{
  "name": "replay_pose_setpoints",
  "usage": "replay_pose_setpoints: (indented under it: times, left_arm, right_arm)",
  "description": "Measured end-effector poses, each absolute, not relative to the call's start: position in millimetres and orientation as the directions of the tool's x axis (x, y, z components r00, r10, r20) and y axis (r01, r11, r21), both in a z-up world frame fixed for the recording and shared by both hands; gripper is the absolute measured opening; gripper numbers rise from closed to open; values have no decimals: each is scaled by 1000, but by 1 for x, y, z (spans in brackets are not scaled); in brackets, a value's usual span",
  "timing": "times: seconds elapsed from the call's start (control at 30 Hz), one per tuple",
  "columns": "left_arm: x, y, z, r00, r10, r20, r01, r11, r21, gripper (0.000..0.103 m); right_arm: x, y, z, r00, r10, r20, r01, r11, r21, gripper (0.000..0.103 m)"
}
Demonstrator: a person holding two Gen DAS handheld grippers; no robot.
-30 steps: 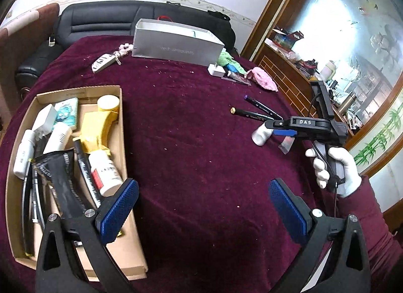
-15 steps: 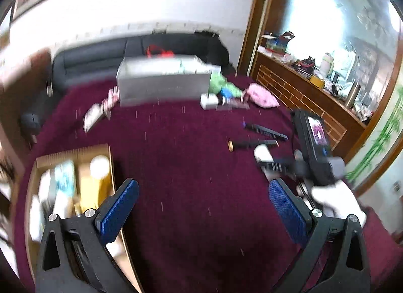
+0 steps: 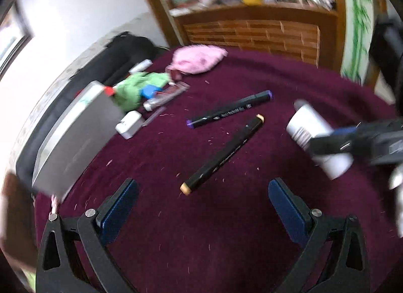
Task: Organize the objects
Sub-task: 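Hold the white bottle in the right tool while the left tool grasps a black marker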
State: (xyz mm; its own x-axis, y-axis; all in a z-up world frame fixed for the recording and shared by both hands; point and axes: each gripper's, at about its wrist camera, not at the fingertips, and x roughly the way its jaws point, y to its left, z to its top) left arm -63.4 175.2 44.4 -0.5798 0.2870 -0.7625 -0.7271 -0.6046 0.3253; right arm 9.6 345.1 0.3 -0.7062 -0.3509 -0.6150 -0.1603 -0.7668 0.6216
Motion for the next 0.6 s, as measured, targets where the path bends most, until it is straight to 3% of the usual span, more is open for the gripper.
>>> replay_pose_setpoints:
  times: [0.23, 0.33, 0.43, 0.47, 0.53, 0.57, 0.6]
  left_arm:
    - [-106, 211, 14, -481, 292, -826, -805, -520, 285, 98]
    - [-118, 221, 1, -397, 283, -873, -835, -507, 215, 90]
    - [-134, 216, 0, -249, 326, -912, -832, -555, 28, 71]
    - [-133, 214, 2, -250, 327, -911, -824, -566, 24, 63]
    - [-125, 216, 7, -243, 328, -913, -831, -557, 21, 42]
    - [-121, 217, 10, -239, 327, -914, -832, -554, 19, 19]
    - [-116, 218, 11, -232, 322, -918, -832, -555, 16, 12]
  right_arm:
    - [13, 361, 6, -743, -412, -527, -113, -699, 706, 32]
    - [12, 362, 4, -739, -441, -509, -97, -678, 729, 32]
    - [11, 364, 2, -739, -457, -495, -92, -659, 747, 32]
    - [13, 364, 2, -740, -457, -494, -93, -658, 748, 32]
    - [12, 364, 0, -735, -463, -495, -94, -653, 752, 32]
    - [13, 364, -1, -733, -467, -495, -95, -650, 754, 32]
    - [12, 364, -3, -730, -471, -496, -96, -647, 756, 32]
